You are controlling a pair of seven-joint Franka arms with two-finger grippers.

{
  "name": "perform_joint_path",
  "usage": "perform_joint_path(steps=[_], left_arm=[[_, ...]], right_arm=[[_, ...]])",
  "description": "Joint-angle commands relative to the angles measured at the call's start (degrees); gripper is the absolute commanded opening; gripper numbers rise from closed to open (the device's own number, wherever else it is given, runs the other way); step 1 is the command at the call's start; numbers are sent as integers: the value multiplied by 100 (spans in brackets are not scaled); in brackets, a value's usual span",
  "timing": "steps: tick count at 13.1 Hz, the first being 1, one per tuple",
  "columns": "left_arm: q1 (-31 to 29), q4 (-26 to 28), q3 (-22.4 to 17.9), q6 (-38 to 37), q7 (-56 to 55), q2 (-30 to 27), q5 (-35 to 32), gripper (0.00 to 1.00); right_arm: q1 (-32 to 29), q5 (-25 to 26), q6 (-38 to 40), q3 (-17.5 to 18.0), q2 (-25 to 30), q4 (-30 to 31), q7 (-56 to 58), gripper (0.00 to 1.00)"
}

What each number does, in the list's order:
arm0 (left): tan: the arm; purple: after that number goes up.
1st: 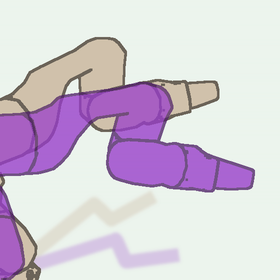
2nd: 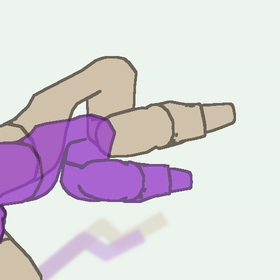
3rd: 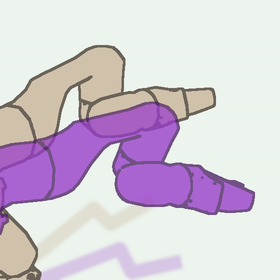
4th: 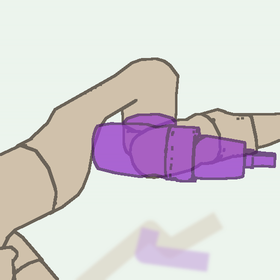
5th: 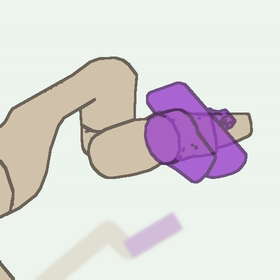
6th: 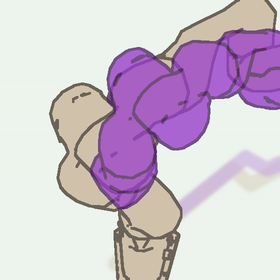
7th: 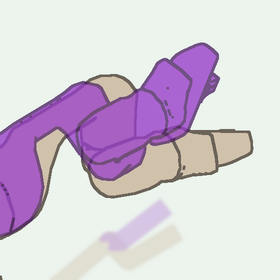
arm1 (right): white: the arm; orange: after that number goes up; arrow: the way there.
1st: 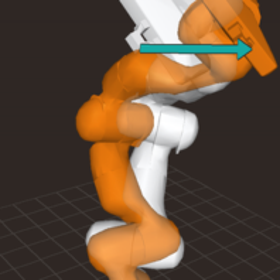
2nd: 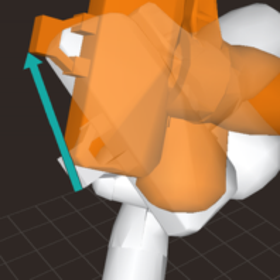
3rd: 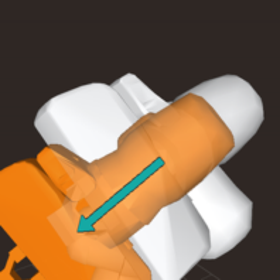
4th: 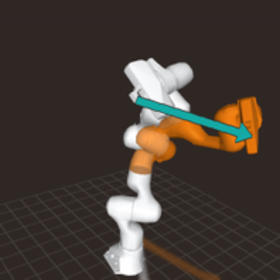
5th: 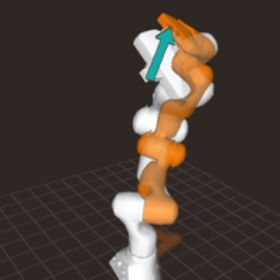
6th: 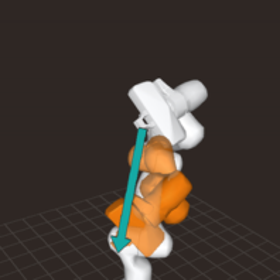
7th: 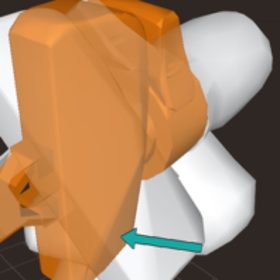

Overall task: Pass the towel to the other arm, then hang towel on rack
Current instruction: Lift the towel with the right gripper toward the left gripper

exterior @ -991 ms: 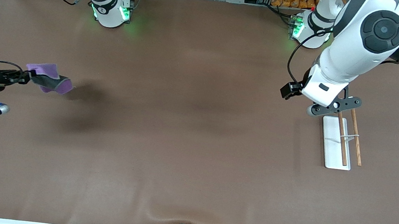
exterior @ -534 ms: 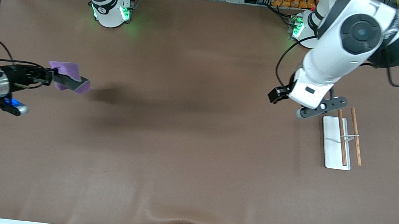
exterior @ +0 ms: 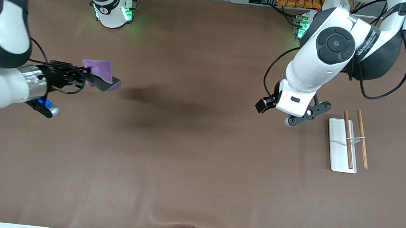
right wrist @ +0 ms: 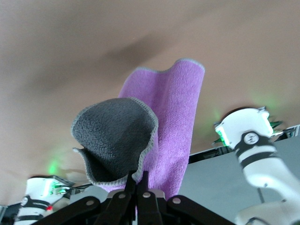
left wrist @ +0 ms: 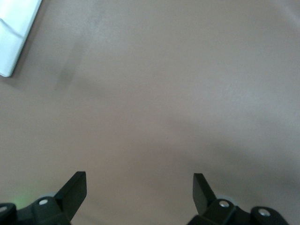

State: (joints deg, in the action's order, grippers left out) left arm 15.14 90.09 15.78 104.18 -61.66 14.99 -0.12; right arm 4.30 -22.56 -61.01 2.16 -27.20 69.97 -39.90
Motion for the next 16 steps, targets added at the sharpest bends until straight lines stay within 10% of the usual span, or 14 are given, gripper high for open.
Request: perform_joint_path(steps=[1,16], left_arm=[[130,-71,4,443,-538,170,239,100],[323,-642,4,1657,-1444,918,2182,100]], right_arm=[[342,-502,-146,-49,57,-229,-1033,0],[2188,-1690,-3539,-67,-92,-115,-5000,0]])
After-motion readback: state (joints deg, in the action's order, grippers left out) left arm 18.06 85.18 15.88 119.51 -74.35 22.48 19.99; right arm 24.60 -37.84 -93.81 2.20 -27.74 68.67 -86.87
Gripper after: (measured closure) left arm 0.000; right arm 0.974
